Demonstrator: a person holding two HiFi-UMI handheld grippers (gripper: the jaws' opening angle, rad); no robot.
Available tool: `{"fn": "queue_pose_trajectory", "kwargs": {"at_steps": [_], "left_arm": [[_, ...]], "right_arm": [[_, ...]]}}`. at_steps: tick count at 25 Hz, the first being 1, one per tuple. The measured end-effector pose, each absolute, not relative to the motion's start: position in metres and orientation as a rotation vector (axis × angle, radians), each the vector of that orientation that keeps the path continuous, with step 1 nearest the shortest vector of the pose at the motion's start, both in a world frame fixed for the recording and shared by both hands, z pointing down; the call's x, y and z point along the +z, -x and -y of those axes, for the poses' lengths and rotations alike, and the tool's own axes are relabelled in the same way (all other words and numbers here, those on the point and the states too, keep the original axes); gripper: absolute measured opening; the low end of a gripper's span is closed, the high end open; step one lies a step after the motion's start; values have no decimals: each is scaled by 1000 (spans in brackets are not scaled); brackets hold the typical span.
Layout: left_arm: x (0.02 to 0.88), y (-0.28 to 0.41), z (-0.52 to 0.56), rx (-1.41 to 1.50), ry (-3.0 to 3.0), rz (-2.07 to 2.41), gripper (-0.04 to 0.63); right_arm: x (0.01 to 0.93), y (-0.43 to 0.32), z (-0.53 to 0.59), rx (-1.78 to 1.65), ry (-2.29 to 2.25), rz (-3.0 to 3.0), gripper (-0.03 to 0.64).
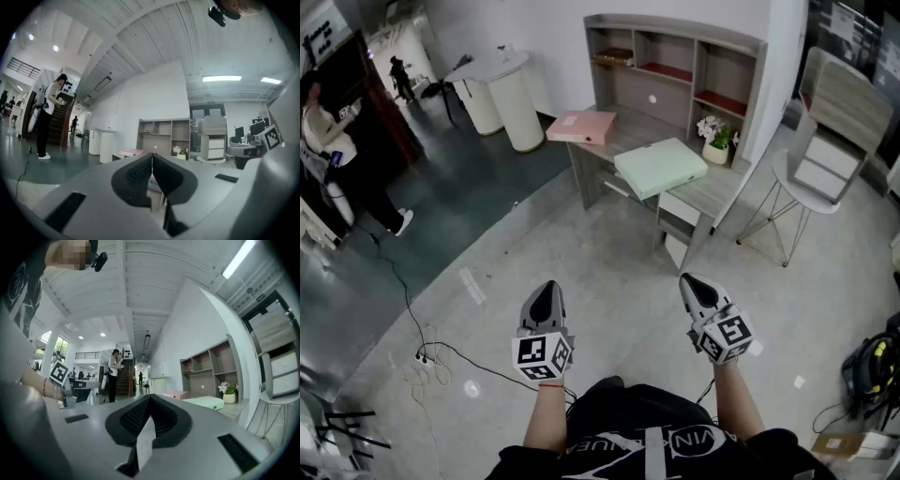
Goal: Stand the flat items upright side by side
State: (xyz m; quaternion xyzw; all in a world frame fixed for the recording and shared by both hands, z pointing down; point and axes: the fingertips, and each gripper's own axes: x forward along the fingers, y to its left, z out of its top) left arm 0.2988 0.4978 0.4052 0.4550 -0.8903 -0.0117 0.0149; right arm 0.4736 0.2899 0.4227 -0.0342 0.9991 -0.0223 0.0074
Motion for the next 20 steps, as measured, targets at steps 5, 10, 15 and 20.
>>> {"fn": "queue_pose_trajectory", "kwargs": {"at_steps": [5,10,15,20], "left_arm": [[412,-309,-492,-27,-1437,2749,5],[414,-308,-491,-51,-1435,2725,5],[428,-294,-491,-40,-1377,2718,5],[433,-288,-462,44,-1453,2701,8]], "right_arm": [[428,-483,-286,-74,126,-3138,9],[437,-491,-276,-123,178,-3147,9],[451,-492,-265,-137,274,-3165,9],[464,-488,-240,-164,353,-3172,126]]}}
